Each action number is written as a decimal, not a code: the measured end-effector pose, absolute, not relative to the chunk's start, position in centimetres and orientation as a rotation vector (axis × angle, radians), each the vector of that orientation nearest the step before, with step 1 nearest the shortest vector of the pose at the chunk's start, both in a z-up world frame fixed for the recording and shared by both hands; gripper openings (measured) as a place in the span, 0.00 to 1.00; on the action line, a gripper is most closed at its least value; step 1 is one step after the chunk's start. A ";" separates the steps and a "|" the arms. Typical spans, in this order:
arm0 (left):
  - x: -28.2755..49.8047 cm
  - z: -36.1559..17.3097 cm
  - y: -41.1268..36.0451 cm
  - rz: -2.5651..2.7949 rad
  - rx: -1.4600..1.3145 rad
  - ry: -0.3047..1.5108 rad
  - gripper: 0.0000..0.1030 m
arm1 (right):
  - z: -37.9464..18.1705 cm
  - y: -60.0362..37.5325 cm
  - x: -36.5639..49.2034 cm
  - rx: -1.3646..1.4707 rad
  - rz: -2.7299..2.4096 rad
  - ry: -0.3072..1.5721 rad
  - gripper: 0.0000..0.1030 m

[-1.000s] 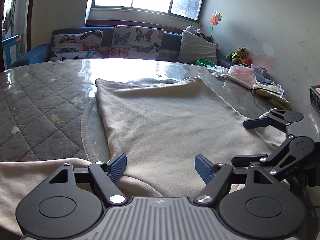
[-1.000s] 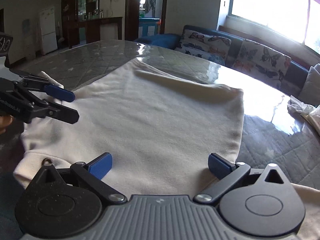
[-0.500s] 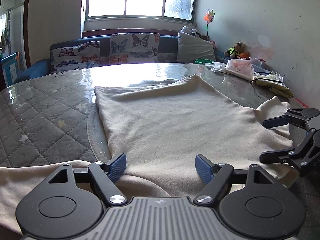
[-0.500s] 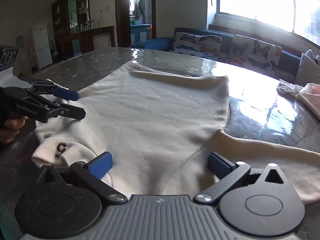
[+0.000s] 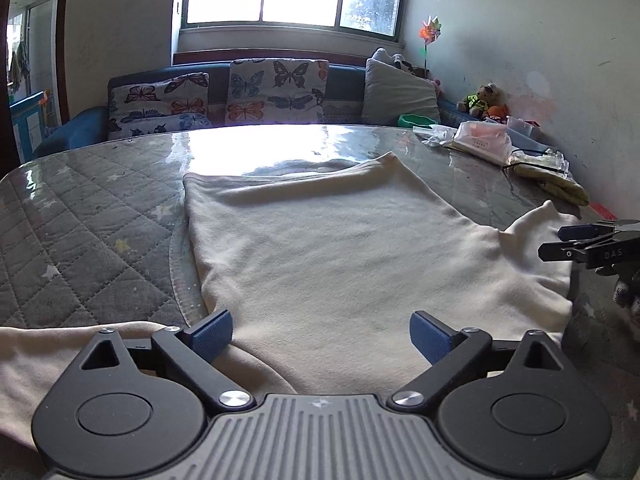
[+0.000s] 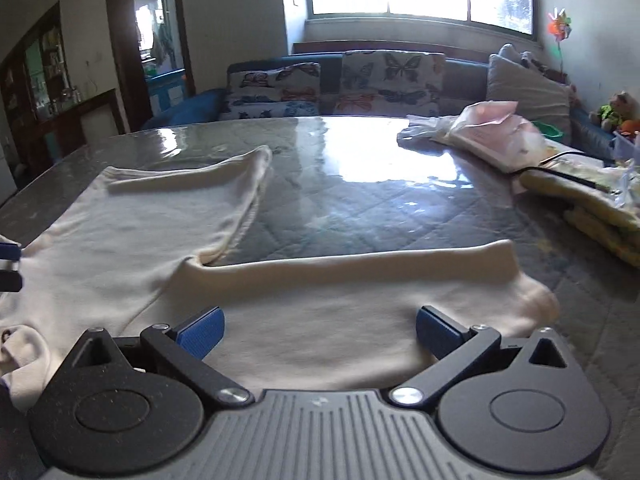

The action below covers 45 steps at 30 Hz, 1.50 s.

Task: Fold clothes

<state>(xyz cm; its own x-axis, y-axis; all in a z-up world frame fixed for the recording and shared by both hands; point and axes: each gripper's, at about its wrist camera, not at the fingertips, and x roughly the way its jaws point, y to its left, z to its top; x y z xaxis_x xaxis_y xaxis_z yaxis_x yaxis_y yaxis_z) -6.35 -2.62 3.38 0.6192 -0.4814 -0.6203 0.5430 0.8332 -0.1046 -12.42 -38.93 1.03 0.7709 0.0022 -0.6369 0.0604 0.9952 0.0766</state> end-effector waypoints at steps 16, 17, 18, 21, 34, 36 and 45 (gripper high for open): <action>-7.2 2.7 -6.4 -0.495 0.063 0.798 1.00 | 0.0 -40.4 -12.4 0.065 -0.158 0.684 1.00; -7.2 2.7 -6.7 -0.484 0.073 0.800 1.00 | 0.0 -40.4 -12.4 0.064 -0.158 0.684 1.00; -7.3 2.7 -6.9 -0.473 0.086 0.802 1.00 | -0.1 -40.4 -12.4 0.062 -0.159 0.683 1.00; -7.5 2.5 -7.6 -0.445 0.122 0.810 1.00 | -0.1 -40.4 -12.4 0.061 -0.158 0.682 1.00; -7.3 2.2 -9.2 -0.372 0.191 0.839 1.00 | -0.1 -40.5 -12.5 0.069 -0.155 0.680 1.00; -7.3 2.2 -9.3 -0.368 0.191 0.839 1.00 | -0.1 -40.5 -12.5 0.070 -0.154 0.680 1.00; -7.3 2.2 -9.3 -0.362 0.189 0.839 1.00 | -0.1 -40.6 -12.5 0.071 -0.154 0.680 1.00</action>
<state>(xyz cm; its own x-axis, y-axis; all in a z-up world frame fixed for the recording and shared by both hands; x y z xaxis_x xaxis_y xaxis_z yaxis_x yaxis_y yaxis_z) -7.26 -9.33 2.23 0.6121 -0.2377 -0.7542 0.3850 0.9227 0.0217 -12.46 -40.56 -0.15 0.7668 -0.1186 -0.6308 0.1650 0.9862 0.0151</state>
